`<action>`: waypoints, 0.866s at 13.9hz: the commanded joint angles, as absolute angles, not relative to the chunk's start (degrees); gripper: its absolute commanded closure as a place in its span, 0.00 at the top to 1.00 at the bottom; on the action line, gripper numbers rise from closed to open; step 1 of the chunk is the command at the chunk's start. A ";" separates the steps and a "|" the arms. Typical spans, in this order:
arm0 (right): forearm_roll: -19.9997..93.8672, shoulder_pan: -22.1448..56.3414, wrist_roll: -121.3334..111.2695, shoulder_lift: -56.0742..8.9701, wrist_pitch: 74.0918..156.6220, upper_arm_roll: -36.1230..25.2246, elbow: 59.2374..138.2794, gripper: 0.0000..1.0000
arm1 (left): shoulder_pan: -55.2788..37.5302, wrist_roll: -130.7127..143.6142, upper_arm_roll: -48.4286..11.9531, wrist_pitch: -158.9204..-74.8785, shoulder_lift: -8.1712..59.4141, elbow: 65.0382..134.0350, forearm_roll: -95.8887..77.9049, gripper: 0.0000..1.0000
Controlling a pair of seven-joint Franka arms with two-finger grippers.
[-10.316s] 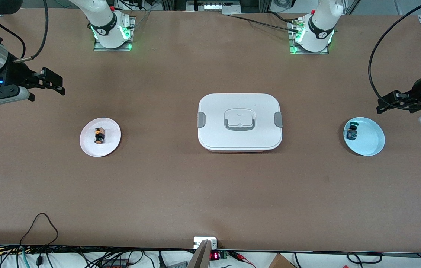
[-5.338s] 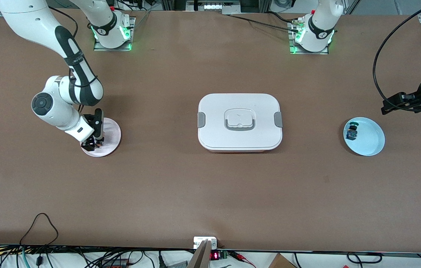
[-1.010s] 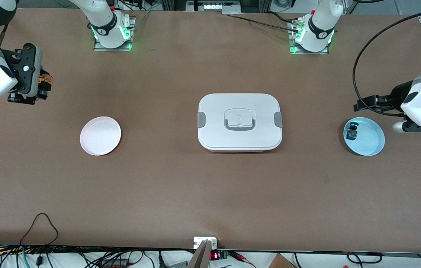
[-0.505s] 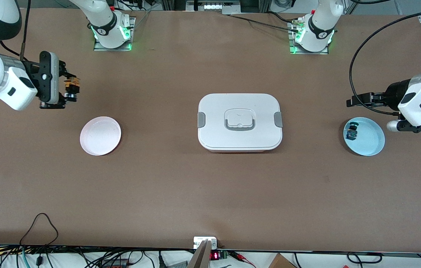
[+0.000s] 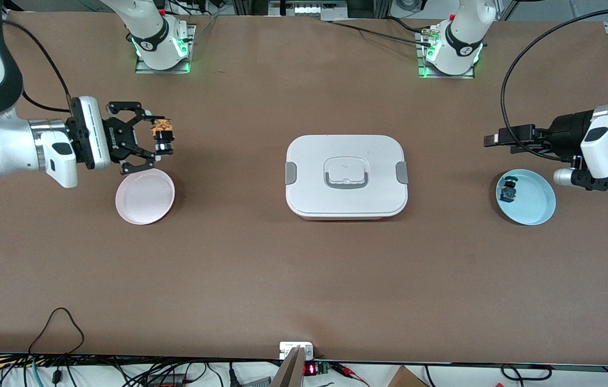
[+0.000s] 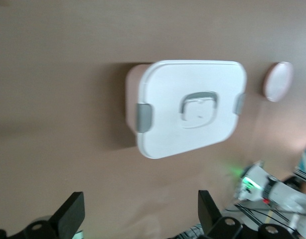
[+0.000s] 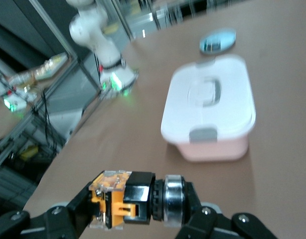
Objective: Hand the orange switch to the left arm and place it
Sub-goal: 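Carry the switch over the box while the left gripper reaches toward it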
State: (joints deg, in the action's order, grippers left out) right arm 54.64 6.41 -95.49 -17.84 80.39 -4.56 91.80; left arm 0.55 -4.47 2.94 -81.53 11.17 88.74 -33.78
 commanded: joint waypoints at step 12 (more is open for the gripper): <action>98.77 28.02 -102.30 -28.47 108.62 -3.87 89.83 0.01 | 0.35 -17.30 1.85 -79.27 17.93 93.59 -67.30 1.00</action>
State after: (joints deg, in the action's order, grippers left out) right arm 95.14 25.52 -101.81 -27.47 106.11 -3.38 91.04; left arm 0.34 -13.97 1.84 -79.67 18.28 91.35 -63.65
